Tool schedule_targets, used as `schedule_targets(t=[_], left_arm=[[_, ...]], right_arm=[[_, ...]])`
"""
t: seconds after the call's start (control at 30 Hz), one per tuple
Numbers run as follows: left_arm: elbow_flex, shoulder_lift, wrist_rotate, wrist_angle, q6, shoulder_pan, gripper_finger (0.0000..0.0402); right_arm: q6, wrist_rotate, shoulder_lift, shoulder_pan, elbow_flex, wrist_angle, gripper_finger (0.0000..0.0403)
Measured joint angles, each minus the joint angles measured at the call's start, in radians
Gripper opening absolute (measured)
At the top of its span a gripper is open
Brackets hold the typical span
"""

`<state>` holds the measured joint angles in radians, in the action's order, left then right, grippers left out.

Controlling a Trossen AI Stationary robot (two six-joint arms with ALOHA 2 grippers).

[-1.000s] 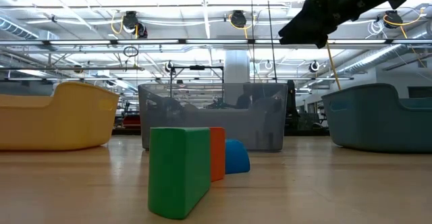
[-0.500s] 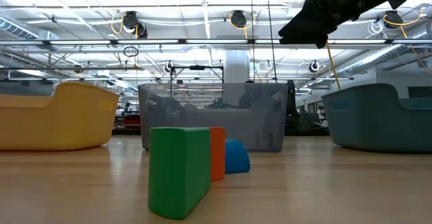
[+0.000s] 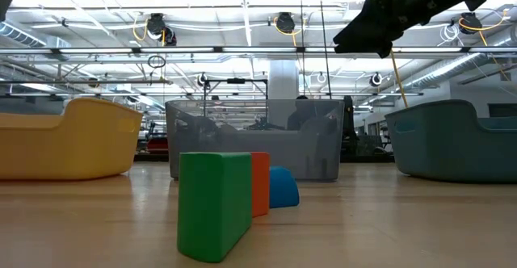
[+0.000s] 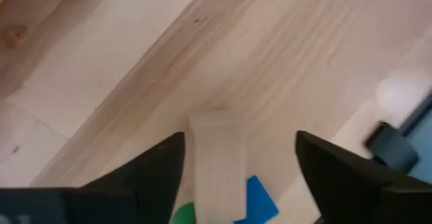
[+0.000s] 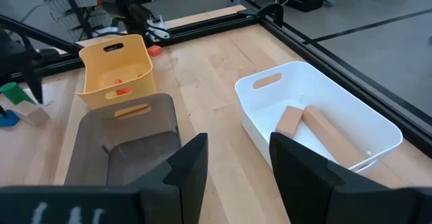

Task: Sort & place blocks by color
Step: Put the big cube wooden block into the white bin

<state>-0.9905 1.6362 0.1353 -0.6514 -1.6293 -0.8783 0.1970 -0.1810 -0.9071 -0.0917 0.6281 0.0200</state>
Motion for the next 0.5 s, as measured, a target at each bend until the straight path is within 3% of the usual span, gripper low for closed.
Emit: schedule_targets(t=[0.2, 0.5], left_arm=[[0.0, 0.008, -0.007, -0.019, -0.014, -0.001, 0.0331], [0.0, 0.033, -0.014, -0.026, -0.102, -0.034, 0.0291]], right_arm=[[0.0, 0.0, 0.0, 0.0, 0.0, 0.0, 0.015], [0.0, 0.0, 0.0, 0.0, 0.0, 0.0, 0.015]])
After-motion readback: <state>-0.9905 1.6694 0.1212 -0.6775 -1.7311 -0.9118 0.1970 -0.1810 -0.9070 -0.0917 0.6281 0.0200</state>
